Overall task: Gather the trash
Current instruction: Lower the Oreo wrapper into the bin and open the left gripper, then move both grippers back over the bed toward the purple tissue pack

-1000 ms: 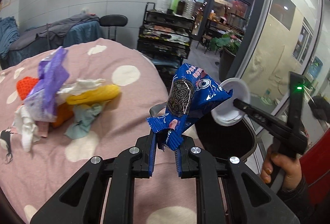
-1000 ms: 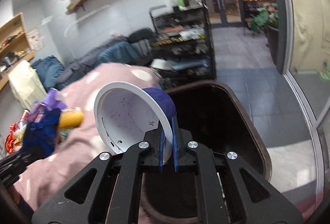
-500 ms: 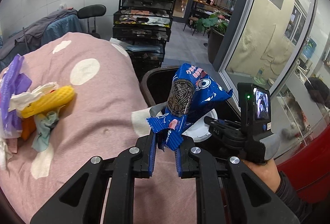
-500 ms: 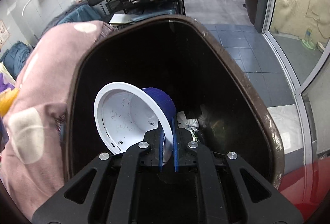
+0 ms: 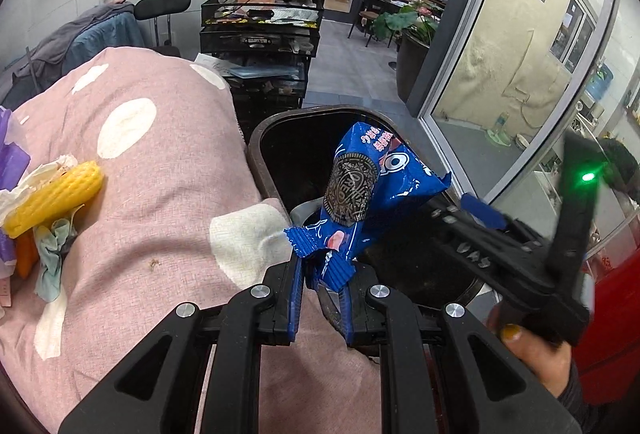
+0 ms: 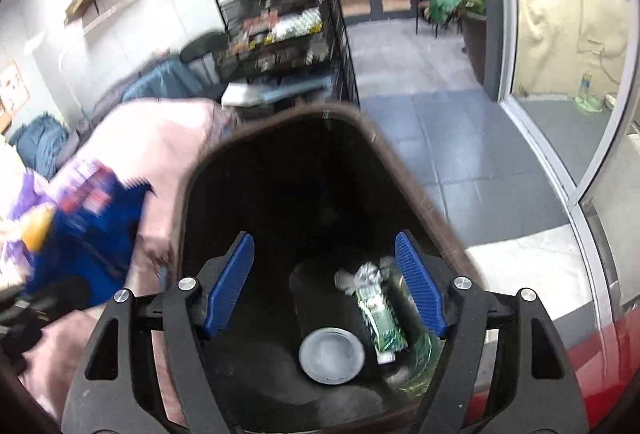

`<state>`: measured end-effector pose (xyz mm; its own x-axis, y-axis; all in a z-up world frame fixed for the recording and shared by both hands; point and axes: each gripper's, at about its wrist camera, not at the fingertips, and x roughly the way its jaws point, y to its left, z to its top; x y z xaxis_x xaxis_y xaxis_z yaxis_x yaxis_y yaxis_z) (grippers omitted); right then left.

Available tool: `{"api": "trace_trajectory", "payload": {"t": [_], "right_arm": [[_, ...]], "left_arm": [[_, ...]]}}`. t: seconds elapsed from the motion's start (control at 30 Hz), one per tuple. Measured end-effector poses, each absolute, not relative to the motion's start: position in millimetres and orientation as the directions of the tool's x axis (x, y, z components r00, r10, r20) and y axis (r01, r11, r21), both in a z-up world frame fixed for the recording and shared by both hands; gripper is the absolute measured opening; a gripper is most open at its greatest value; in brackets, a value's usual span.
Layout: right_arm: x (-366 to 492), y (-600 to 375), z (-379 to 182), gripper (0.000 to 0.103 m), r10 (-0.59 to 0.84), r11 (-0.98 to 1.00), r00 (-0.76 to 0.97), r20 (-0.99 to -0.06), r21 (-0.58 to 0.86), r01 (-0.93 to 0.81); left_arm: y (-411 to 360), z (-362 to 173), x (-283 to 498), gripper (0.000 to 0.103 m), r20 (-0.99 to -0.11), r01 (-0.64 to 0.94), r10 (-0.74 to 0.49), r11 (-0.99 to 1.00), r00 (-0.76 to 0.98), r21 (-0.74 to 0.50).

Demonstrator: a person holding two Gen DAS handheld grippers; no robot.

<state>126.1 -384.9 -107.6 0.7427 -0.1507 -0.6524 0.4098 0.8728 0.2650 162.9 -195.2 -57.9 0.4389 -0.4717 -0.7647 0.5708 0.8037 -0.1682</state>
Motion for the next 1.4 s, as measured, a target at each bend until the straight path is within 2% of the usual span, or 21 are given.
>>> {"api": "trace_trajectory", "payload": {"t": [0.17, 0.37, 0.7, 0.77, 0.87, 0.93, 1.03, 1.13, 1.4], "right_arm": [[108, -400, -80, 0.081, -0.251, 0.839, 0.779, -0.575, 0.271, 0.471], [102, -422, -65, 0.089, -0.313, 0.801, 0.776, -0.547, 0.286, 0.525], [90, -443, -64, 0.089, -0.333, 0.765, 0.762, -0.555, 0.313, 0.563], [88, -443, -64, 0.090, -0.332, 0.765, 0.762, -0.556, 0.314, 0.562], [89, -444, -64, 0.091, -0.329, 0.767, 0.761, -0.559, 0.312, 0.560], [90, -444, -65, 0.092, -0.326, 0.768, 0.761, -0.561, 0.312, 0.559], [91, -443, -67, 0.093, -0.320, 0.769, 0.762, -0.563, 0.314, 0.556], [92, -441, -67, 0.094, -0.308, 0.777, 0.767, -0.562, 0.317, 0.544], [93, -440, -67, 0.096, -0.285, 0.786, 0.787, -0.547, 0.335, 0.519]], "left_arm": [[-207, -61, 166, 0.016, -0.775, 0.589, -0.467, 0.793, 0.425, -0.156], [-230, -68, 169, 0.016, -0.801, 0.613, -0.448, 0.779, 0.396, -0.132], [-262, -79, 171, 0.018, -0.839, 0.651, -0.405, 0.755, 0.364, -0.082], [-266, -83, 171, 0.024, -0.846, 0.652, -0.387, 0.756, 0.367, -0.063], [-271, -87, 173, 0.045, -0.855, 0.657, -0.366, 0.752, 0.367, -0.039], [-273, -88, 172, 0.067, -0.854, 0.657, -0.352, 0.753, 0.382, -0.017], [-274, -87, 168, 0.080, -0.849, 0.661, -0.348, 0.750, 0.399, 0.004], [-274, -88, 168, 0.086, -0.846, 0.660, -0.342, 0.751, 0.409, 0.016], [-265, -71, 160, 0.090, -0.811, 0.648, -0.371, 0.761, 0.452, 0.013]]}}
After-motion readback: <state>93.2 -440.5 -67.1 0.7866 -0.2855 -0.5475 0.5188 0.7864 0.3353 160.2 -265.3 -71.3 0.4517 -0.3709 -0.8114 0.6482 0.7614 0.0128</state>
